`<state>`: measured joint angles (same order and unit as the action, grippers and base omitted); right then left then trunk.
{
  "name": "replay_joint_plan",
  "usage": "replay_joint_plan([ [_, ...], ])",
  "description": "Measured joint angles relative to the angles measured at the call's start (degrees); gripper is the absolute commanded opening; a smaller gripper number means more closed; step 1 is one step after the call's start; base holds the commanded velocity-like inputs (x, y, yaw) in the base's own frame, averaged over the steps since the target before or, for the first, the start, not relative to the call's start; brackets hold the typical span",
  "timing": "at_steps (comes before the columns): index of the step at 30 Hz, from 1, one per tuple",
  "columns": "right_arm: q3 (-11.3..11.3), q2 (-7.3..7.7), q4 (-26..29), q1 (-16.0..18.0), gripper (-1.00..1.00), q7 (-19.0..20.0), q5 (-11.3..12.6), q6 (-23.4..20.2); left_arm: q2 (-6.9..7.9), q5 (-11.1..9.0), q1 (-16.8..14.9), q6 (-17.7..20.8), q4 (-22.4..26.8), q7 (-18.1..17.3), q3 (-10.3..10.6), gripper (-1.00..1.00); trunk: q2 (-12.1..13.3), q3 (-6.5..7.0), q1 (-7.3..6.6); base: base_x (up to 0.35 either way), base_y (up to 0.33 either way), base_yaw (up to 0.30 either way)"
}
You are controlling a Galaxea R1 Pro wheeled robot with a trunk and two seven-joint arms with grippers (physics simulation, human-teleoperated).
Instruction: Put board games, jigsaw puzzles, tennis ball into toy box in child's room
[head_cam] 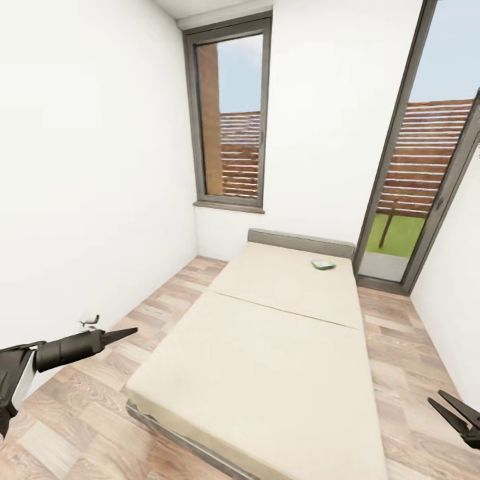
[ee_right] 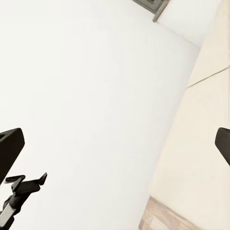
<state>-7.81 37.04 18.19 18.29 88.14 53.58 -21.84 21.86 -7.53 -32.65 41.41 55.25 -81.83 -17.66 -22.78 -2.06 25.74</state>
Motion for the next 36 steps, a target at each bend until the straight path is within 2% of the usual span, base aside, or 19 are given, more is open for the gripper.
replay_joint_plan([
  [7,0.0,-0.01,-0.3,0.0,1.00,-0.2,0.0,0.0,-0.46,0.0,0.0,-0.3,0.0,0.1,0.0,1.00,0.0,0.00,0.00,0.000,-0.077,-0.161],
  [18,0.1,-0.04,-0.3,0.0,1.00,-0.7,-0.2,0.2,-0.60,0.0,0.0,-0.7,0.0,0.0,0.0,1.00,0.0,-0.12,0.00,-0.005,-0.275,-0.123],
  [27,0.1,-0.05,-0.2,0.0,1.00,-1.3,-0.3,0.3,-0.59,0.0,0.0,-0.8,0.0,-0.1,0.0,1.00,0.0,-0.51,0.02,-0.126,-0.260,0.108],
  [36,0.2,-0.13,-0.2,0.1,1.00,-2.0,-0.4,0.4,-0.59,0.0,0.0,-0.8,0.0,-0.1,0.0,1.00,0.0,-0.96,0.00,-0.035,-0.059,0.189],
])
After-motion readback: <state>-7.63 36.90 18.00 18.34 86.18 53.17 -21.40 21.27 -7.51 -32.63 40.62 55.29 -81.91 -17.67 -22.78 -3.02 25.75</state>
